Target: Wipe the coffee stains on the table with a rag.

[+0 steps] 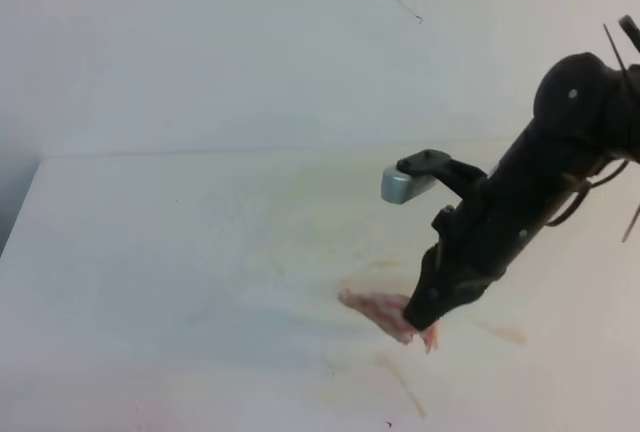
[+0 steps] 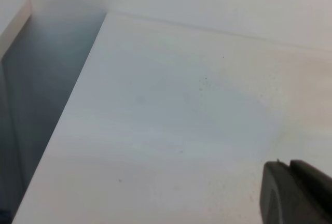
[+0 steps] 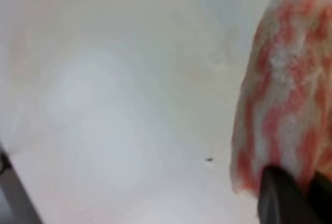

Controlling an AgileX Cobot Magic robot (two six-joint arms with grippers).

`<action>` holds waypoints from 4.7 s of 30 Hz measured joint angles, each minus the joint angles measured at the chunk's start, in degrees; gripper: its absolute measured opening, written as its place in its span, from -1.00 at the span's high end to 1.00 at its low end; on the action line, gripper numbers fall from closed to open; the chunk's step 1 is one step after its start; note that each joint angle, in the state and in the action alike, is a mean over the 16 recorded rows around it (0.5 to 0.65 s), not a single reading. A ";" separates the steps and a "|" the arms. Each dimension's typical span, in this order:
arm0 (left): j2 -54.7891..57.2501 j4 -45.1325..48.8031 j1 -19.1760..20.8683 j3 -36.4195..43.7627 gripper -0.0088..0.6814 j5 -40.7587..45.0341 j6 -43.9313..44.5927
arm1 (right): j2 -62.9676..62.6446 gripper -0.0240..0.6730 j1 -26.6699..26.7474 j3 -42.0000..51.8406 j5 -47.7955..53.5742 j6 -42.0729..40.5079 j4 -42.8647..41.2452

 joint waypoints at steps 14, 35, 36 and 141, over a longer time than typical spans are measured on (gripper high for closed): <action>0.10 0.00 0.00 0.00 0.98 0.00 0.00 | -3.44 0.93 0.25 10.53 5.51 -4.74 3.10; 0.10 0.00 0.00 0.00 0.98 0.00 0.00 | 8.69 0.92 0.95 4.99 2.34 3.36 -1.98; 0.10 0.00 0.00 0.00 0.98 0.00 0.00 | 9.15 0.93 0.85 4.00 1.38 3.89 -2.08; 0.29 0.00 0.00 0.00 0.98 0.00 0.00 | -64.95 0.93 -10.56 34.56 -32.12 44.79 -37.84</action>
